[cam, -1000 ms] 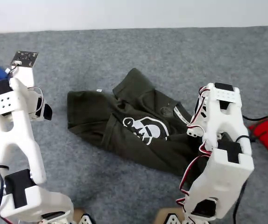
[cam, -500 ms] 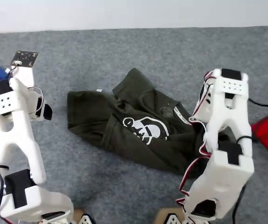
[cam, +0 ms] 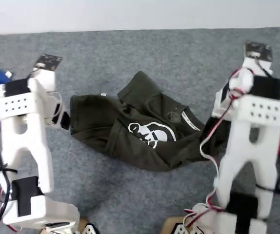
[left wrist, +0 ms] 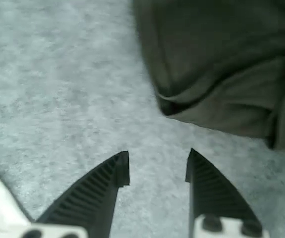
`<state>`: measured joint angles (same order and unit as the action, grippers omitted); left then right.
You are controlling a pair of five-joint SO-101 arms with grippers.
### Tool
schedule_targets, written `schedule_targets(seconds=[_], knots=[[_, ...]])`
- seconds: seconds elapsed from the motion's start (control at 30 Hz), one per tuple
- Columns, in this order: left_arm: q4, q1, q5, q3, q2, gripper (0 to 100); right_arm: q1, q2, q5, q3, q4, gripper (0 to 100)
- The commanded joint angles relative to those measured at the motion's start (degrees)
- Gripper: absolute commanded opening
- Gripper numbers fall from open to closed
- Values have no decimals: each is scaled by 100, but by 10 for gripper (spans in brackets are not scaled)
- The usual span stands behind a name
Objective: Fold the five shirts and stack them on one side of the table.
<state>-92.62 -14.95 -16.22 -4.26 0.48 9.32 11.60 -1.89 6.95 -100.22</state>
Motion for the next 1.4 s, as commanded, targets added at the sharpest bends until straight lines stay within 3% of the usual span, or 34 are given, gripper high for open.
schedule_targets(seconds=[0.0, 0.17, 0.33, 0.47, 1.0, 1.37], knots=[[-290, 413, 0, 57, -325, 187, 374, 945, 404, -475, -224, 9], [-281, 1222, -26, 127, -273, 187, 910, 1754, 774, -1459, -180, 9], [-264, 2303, -35, -145, -62, 187, 998, 2255, 879, -1996, -180, 9], [-246, 2716, -9, -136, 440, 187, 998, 2484, 853, -2303, -180, 9], [123, 2681, -9, -127, 1635, 233, 989, 3222, 870, -3578, 40, 9], [360, 2611, 0, -127, 2251, 229, 971, 3451, 844, -3640, 189, 9]])
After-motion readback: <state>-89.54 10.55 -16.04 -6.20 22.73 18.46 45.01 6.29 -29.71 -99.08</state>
